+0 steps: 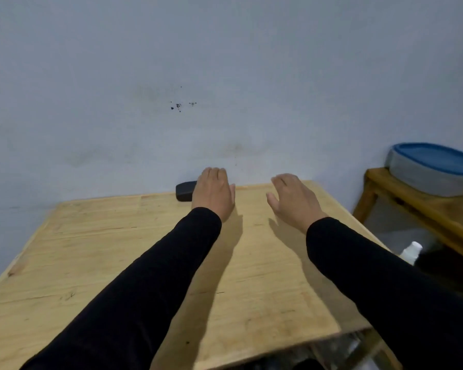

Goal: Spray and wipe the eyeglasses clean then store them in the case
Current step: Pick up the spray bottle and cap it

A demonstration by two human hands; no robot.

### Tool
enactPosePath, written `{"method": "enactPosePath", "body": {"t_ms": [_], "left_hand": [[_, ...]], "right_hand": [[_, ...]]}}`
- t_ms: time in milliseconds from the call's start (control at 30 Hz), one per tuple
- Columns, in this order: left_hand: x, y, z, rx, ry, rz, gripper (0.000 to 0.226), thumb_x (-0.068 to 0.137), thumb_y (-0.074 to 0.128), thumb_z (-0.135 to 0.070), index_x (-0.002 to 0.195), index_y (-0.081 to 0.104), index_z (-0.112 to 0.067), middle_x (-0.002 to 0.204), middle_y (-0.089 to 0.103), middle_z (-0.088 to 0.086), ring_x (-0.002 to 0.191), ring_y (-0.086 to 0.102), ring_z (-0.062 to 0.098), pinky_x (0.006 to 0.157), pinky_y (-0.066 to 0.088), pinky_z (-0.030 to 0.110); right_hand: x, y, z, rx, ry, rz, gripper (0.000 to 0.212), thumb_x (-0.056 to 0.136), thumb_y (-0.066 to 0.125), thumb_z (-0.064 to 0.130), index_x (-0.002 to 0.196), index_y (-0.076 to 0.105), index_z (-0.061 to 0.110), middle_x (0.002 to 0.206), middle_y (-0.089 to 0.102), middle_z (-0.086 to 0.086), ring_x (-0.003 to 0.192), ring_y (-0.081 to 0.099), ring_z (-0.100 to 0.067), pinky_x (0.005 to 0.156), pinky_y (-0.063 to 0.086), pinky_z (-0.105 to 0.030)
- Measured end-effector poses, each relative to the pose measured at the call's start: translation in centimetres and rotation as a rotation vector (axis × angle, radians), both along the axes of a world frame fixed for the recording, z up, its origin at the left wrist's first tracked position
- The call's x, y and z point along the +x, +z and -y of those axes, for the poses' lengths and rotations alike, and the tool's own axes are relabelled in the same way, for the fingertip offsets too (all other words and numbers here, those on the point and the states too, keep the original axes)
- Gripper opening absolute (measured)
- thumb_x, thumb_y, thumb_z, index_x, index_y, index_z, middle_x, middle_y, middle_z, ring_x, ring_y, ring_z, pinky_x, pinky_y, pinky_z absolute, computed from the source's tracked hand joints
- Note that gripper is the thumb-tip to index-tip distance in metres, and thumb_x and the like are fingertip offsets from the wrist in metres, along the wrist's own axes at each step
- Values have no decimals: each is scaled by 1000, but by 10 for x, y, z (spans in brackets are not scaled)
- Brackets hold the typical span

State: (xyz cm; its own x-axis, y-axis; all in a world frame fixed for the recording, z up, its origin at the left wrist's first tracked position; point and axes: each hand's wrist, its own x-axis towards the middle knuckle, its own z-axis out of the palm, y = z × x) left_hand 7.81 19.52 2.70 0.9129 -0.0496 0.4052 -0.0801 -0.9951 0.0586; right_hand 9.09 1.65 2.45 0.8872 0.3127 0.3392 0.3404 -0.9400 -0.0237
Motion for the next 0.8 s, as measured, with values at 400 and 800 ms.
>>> {"method": "enactPosePath", "body": {"t_ms": [400,800], "left_hand": [[-30,-6,146,-187,-348,-19,45,98,33,-30,133,35,-2,134,43,13,129,32,24,105,28,32],[-68,-85,192,-249,-429,-371,47,93,44,-42,131,42,-14,135,47,8,124,41,21,100,38,33]], "right_hand": [[-77,37,150,145,-270,115,47,97,45,29,137,43,4,140,48,-13,131,40,-25,107,33,-35],[-147,-49,200,743,-333,108,47,87,66,23,132,55,18,135,56,-1,122,45,-2,101,31,-16]]}}
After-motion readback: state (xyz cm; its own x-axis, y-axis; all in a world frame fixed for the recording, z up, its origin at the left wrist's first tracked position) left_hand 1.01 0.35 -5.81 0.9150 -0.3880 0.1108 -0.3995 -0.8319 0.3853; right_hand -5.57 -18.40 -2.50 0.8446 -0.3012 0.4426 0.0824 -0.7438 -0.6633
